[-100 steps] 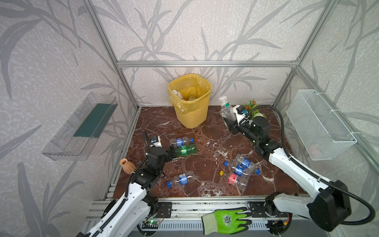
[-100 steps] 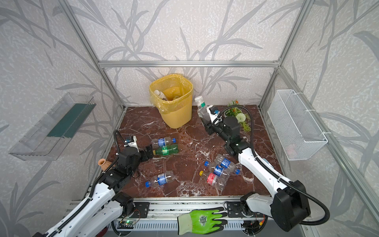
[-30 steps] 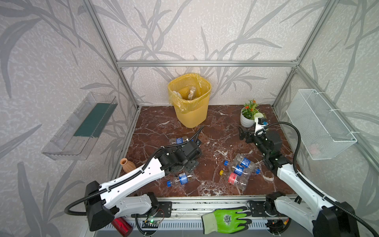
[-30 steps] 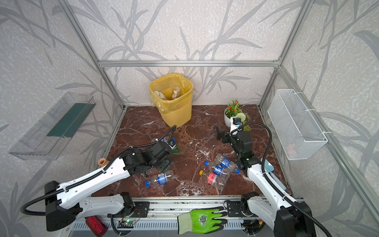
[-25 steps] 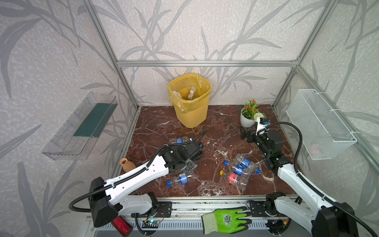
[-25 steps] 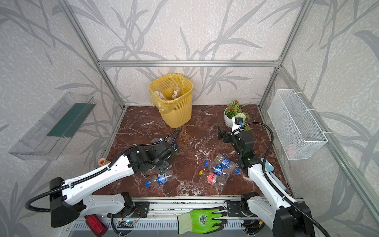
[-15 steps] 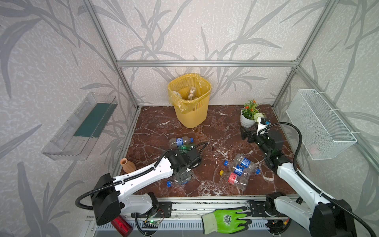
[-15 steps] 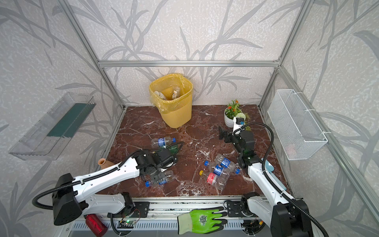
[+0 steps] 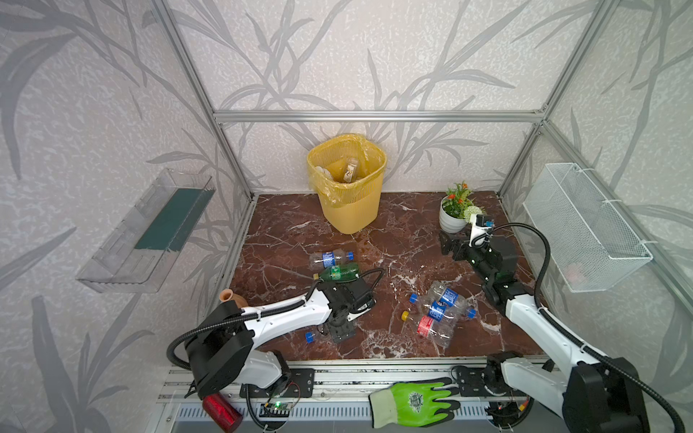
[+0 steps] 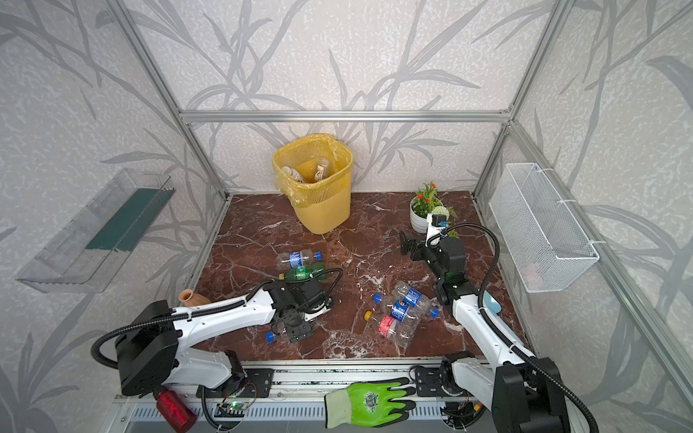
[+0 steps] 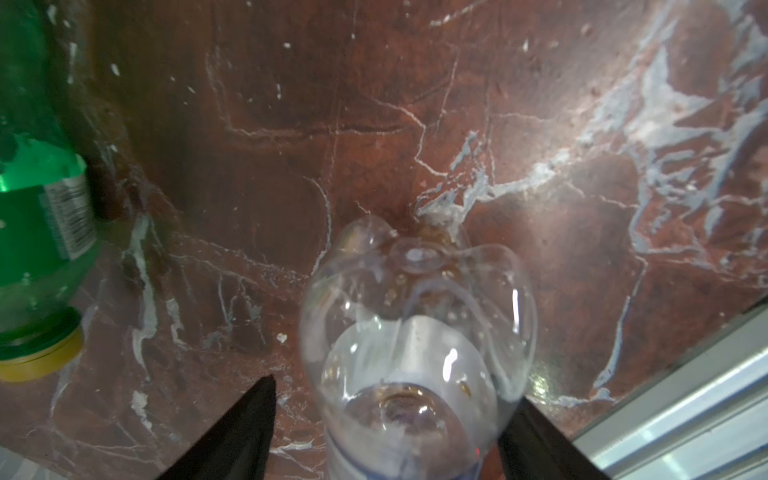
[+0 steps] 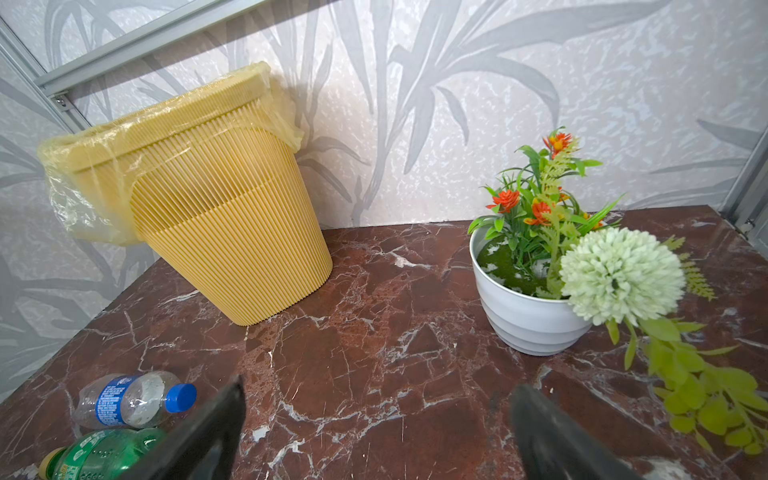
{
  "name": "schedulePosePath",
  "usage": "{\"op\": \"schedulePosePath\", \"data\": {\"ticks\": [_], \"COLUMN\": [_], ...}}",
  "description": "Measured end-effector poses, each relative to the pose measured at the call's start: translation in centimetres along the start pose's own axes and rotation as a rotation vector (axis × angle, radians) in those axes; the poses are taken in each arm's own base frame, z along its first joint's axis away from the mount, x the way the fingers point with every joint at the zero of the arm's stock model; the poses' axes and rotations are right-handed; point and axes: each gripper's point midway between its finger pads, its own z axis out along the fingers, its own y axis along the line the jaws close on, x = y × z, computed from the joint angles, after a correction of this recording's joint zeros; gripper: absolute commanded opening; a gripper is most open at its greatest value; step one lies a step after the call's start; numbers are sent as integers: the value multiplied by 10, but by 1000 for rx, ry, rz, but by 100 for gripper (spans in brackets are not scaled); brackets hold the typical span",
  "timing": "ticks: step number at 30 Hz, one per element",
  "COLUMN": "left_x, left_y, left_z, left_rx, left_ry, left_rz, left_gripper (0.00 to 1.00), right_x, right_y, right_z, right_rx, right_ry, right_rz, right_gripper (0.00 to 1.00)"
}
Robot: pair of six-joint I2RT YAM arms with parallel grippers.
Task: Throw the plastic bottles in the bin
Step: 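Grasp the blue-labelled water bottle with the left gripper and lift it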
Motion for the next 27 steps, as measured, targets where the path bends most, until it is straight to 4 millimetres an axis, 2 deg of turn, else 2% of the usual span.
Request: {"op": "schedulePosePath", "data": {"ticks": [6,11,13,17,20,23,25,27], "left_x": [-7,-3,-6,-12,-15,-24,-37,-56], "left_y": [1,-10,-12,-12,-12,-8,-1,11], "left_z": [4,24,26,26,24,11,-8,-39], "left_rx": [43,104,126,148,152,143,121,81], "left_ry": [-30,45,63,62,52,2,-82,-213], "left_rz": [-33,-14,-13,-14,-28,-44,-62,-88], "left_gripper": [76,70,66,52,47,44,39,37], "right_x": [0,1,1,-2,-5,-5,-4,-3], "right_y": [-4,-9,-12,-18,-19,-19,-19,-18], "right_z": [1,2,2,0,0,0,1,1], "right_rx": [-2,4,7,17,18,12,11,8], "right_ry": [1,7,5,-6,-15,-15,-12,-10], "right_rz": [11,25,35,50,54,59,61,61], "right_gripper": [99,99,99,99,99,99,99,99]}}
